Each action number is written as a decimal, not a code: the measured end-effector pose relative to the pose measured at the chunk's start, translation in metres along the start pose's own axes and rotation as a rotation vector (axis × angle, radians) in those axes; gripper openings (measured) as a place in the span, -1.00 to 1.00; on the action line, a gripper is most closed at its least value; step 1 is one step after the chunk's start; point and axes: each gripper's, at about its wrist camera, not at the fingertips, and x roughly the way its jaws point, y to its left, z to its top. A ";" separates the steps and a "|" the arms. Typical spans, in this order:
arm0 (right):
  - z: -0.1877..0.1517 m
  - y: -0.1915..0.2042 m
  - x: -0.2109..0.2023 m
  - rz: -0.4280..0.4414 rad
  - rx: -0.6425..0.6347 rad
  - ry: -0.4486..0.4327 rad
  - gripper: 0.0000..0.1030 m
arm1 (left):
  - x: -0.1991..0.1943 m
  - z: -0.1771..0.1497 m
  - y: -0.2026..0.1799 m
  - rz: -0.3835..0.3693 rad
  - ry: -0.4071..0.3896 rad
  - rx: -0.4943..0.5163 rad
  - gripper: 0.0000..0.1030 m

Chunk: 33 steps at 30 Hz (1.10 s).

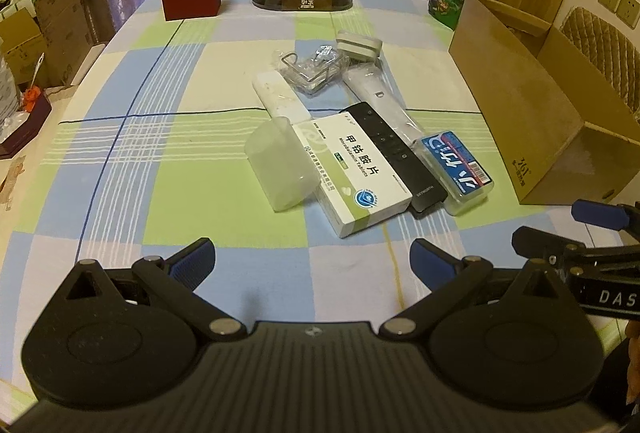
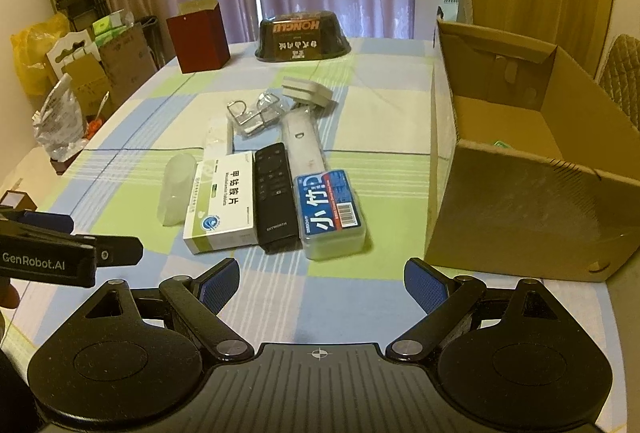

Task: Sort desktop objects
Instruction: 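Grasp the clear plastic cup with the left tool while the right tool grasps the Mecobalamin box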

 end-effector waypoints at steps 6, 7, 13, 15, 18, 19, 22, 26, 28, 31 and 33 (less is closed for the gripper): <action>-0.001 0.005 0.012 0.006 -0.021 0.007 0.78 | 0.017 0.012 0.012 0.003 -0.001 -0.018 0.98; -0.001 0.006 0.015 0.006 -0.023 0.009 0.78 | 0.021 0.015 0.014 0.008 -0.003 -0.021 0.97; -0.003 0.015 0.030 0.010 -0.045 0.007 0.78 | 0.048 0.032 0.029 0.015 -0.014 -0.055 0.92; -0.003 0.019 0.035 0.014 -0.059 0.002 0.78 | 0.061 0.037 0.034 -0.002 0.000 -0.078 0.84; -0.003 0.025 0.043 0.015 -0.087 -0.010 0.78 | 0.078 0.042 0.039 -0.020 0.018 -0.105 0.76; -0.004 0.026 0.045 0.017 -0.093 -0.009 0.78 | 0.084 0.043 0.040 -0.021 0.022 -0.106 0.72; -0.004 0.029 0.053 0.020 -0.104 -0.004 0.78 | 0.098 0.046 0.040 -0.012 0.031 -0.084 0.61; -0.004 0.033 0.058 0.022 -0.117 -0.007 0.78 | 0.103 0.048 0.043 -0.013 0.017 -0.063 0.56; -0.003 0.036 0.060 0.025 -0.128 -0.012 0.78 | 0.102 0.050 0.045 -0.006 0.016 -0.045 0.47; -0.002 0.041 0.063 0.031 -0.140 -0.016 0.78 | 0.101 0.049 0.051 0.030 0.034 -0.011 0.31; -0.001 0.046 0.065 0.038 -0.148 -0.018 0.78 | 0.102 0.046 0.058 0.040 0.049 -0.013 0.30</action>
